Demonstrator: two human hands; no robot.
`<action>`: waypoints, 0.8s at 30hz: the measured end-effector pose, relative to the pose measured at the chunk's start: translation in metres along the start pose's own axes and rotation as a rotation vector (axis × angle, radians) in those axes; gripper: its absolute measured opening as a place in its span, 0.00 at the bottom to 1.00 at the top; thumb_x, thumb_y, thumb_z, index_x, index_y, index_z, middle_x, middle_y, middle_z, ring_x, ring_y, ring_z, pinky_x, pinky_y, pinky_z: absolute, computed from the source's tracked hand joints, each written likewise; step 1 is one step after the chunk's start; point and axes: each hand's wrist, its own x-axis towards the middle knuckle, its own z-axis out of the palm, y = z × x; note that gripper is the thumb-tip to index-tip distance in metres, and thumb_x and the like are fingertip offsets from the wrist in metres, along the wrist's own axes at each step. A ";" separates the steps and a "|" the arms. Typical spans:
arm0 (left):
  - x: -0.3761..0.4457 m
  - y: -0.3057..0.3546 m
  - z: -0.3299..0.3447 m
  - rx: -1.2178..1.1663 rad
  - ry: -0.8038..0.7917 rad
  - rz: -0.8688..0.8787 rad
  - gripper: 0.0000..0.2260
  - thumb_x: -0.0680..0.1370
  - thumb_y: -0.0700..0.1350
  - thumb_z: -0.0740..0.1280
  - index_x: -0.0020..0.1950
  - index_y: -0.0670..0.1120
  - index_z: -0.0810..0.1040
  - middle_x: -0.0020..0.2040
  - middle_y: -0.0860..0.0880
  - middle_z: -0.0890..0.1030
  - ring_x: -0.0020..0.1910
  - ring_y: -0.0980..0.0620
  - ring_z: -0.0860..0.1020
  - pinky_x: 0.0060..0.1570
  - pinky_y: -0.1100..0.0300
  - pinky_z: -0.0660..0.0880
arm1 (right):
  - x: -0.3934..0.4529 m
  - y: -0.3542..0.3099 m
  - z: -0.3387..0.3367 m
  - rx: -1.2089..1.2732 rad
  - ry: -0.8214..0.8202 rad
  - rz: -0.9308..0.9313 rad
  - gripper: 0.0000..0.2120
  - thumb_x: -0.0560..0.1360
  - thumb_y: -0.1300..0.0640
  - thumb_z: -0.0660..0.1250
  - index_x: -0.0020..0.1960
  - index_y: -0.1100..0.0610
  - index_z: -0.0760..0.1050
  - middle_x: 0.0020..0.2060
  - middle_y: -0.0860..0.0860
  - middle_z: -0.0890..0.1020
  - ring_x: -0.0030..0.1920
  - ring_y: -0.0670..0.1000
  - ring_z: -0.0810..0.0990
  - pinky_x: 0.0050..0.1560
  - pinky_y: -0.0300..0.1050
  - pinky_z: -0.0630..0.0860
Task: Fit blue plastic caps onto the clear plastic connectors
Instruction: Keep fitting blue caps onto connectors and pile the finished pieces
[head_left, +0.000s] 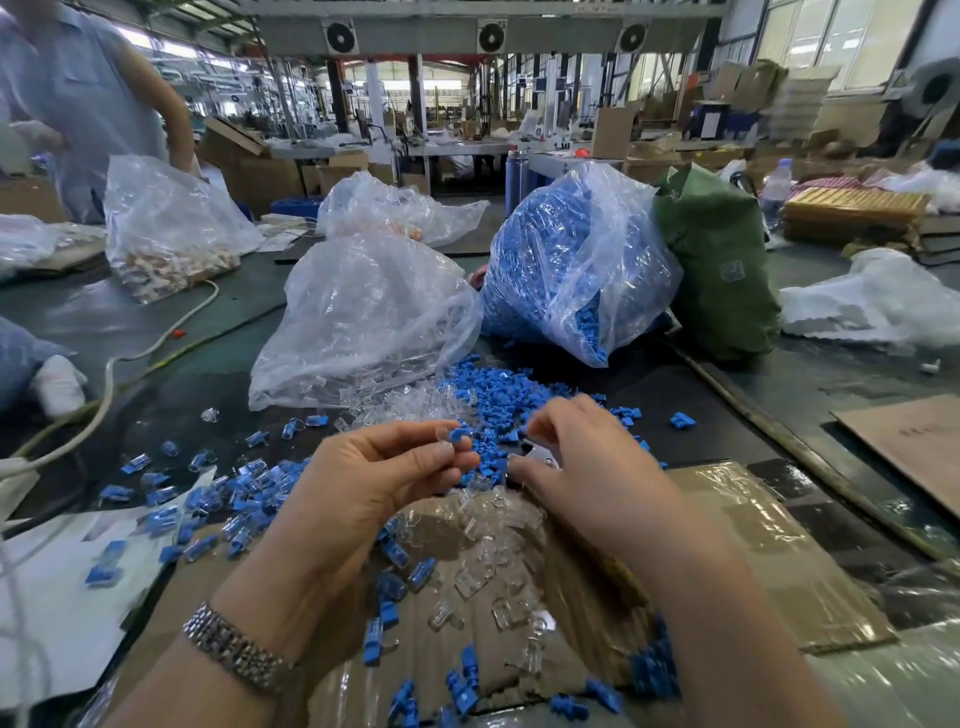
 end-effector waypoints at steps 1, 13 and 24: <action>0.000 0.000 0.000 -0.017 0.005 -0.001 0.12 0.69 0.36 0.73 0.51 0.40 0.87 0.53 0.36 0.85 0.53 0.40 0.85 0.46 0.61 0.82 | -0.003 0.004 -0.001 -0.155 -0.055 0.107 0.18 0.77 0.40 0.68 0.58 0.50 0.70 0.57 0.49 0.72 0.61 0.53 0.71 0.63 0.53 0.71; 0.000 0.003 -0.005 -0.070 0.024 -0.002 0.10 0.71 0.35 0.71 0.51 0.38 0.86 0.54 0.35 0.85 0.51 0.40 0.85 0.45 0.59 0.83 | -0.006 -0.010 0.005 -0.471 -0.243 0.198 0.15 0.77 0.47 0.67 0.59 0.55 0.74 0.57 0.57 0.75 0.61 0.60 0.72 0.57 0.54 0.71; 0.005 0.002 -0.010 -0.103 0.101 0.046 0.11 0.69 0.39 0.74 0.51 0.42 0.87 0.55 0.39 0.86 0.56 0.44 0.85 0.51 0.57 0.83 | -0.008 -0.004 -0.023 0.059 -0.254 0.121 0.08 0.81 0.56 0.64 0.46 0.58 0.77 0.41 0.55 0.84 0.42 0.53 0.81 0.47 0.54 0.78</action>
